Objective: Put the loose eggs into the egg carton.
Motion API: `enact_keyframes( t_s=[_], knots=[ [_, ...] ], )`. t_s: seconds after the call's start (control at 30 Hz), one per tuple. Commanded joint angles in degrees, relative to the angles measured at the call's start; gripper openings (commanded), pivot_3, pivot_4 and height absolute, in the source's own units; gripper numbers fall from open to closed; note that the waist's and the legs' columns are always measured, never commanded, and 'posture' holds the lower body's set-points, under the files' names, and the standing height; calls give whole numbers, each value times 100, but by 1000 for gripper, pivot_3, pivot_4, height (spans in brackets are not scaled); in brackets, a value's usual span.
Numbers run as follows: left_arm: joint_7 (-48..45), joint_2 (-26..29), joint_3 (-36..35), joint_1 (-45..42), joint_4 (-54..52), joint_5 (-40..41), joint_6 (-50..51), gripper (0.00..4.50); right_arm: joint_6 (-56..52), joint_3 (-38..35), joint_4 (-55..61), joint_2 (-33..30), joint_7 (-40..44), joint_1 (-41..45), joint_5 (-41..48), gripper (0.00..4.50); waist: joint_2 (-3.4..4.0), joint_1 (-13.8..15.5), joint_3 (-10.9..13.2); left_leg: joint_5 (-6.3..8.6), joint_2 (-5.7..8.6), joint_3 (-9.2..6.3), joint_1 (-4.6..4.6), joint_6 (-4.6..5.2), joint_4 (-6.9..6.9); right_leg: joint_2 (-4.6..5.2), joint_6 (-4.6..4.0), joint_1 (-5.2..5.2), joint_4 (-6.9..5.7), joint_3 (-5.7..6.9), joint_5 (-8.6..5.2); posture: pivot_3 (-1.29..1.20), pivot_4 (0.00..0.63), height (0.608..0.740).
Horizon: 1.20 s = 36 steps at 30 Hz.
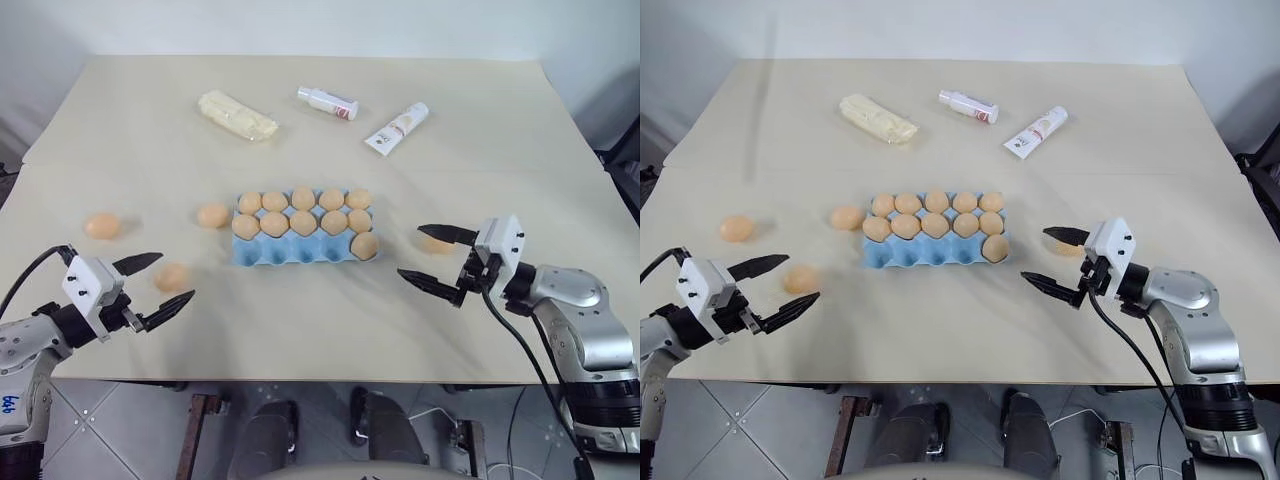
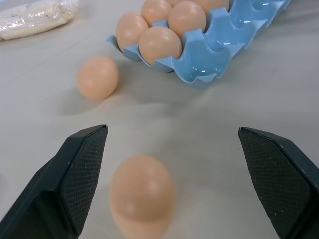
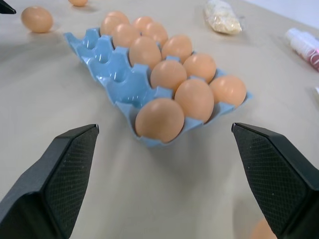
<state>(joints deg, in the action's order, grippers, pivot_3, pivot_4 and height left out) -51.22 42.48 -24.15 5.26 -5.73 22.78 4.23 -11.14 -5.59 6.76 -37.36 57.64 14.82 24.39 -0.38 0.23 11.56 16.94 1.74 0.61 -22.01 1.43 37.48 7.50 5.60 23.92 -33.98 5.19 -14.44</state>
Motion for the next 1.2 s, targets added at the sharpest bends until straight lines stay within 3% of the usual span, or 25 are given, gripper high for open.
enact_keyframes(
  t_s=[0.03, 0.17, 0.3, 0.47, 0.6, 0.83, 1.13, 1.2],
  knots=[
    [51, -19, -19, -44, -140, 40, -49, 4468, 97, -92, 155, 70, -87, -9, 65, 4500, 0, 6, 0, 0, 0, 0, 0, 0, 0, 0, 0, 0, 0, 0, 0, 0, 150, 740],
    [52, -101, 153, -157, -192, 157, 119, 4468, 166, -221, 247, 136, -316, -158, 31, 4500, 0, 27, 0, 1, 0, 1, -1, 0, 0, 0, 0, 0, 2, 0, 0, 0, 150, 740],
    [153, -537, 761, -685, -422, 325, 437, 4468, 144, -1021, 724, 48, -792, -1033, 98, 4500, 1, 181, 0, 2, 2, -3, -6, -2, 8, 0, 1, -2, 3, 8, 0, 0, 150, 740],
    [-467, -482, 1487, -1010, -194, -176, -287, 4468, 334, -1576, 863, 241, -1282, -1963, -103, 4500, -1, 235, -2, 17, 2, 15, 1, 4, 23, -7, 10, -16, 6, 8, 6, 0, 150, 740],
    [-770, -552, 1904, -1161, -54, -339, -655, 4468, 476, -1530, 776, 470, -1597, -2181, -286, 4500, 0, 157, -2, 56, -8, 60, 52, 25, 18, -13, 11, -40, 3, -2, 10, 0, 150, 740],
    [-791, -553, 1951, -1226, -15, -253, -688, 4468, 372, -1028, 84, 446, -1540, -1430, -439, 4500, 0, 72, -1, 56, -40, 113, 82, 40, 23, -43, 3, -41, 3, -73, 27, 0, 150, 740],
    [-641, -510, 1826, -999, -258, -255, -649, 4468, 615, -388, -1965, 407, -1116, 216, -795, 4500, 0, 76, -2, 65, -89, 140, 77, 37, 31, -91, -21, -20, 9, -133, 35, 0, 150, 740],
    [-596, -463, 1727, -875, -360, -225, -621, 4500, 844, -288, -2329, 409, -1063, 395, -945, 4118, 1, 75, -1, 70, -92, 141, 75, 35, 31, -94, -26, -16, 10, -138, 32, 0, 150, 740]
  ],
)
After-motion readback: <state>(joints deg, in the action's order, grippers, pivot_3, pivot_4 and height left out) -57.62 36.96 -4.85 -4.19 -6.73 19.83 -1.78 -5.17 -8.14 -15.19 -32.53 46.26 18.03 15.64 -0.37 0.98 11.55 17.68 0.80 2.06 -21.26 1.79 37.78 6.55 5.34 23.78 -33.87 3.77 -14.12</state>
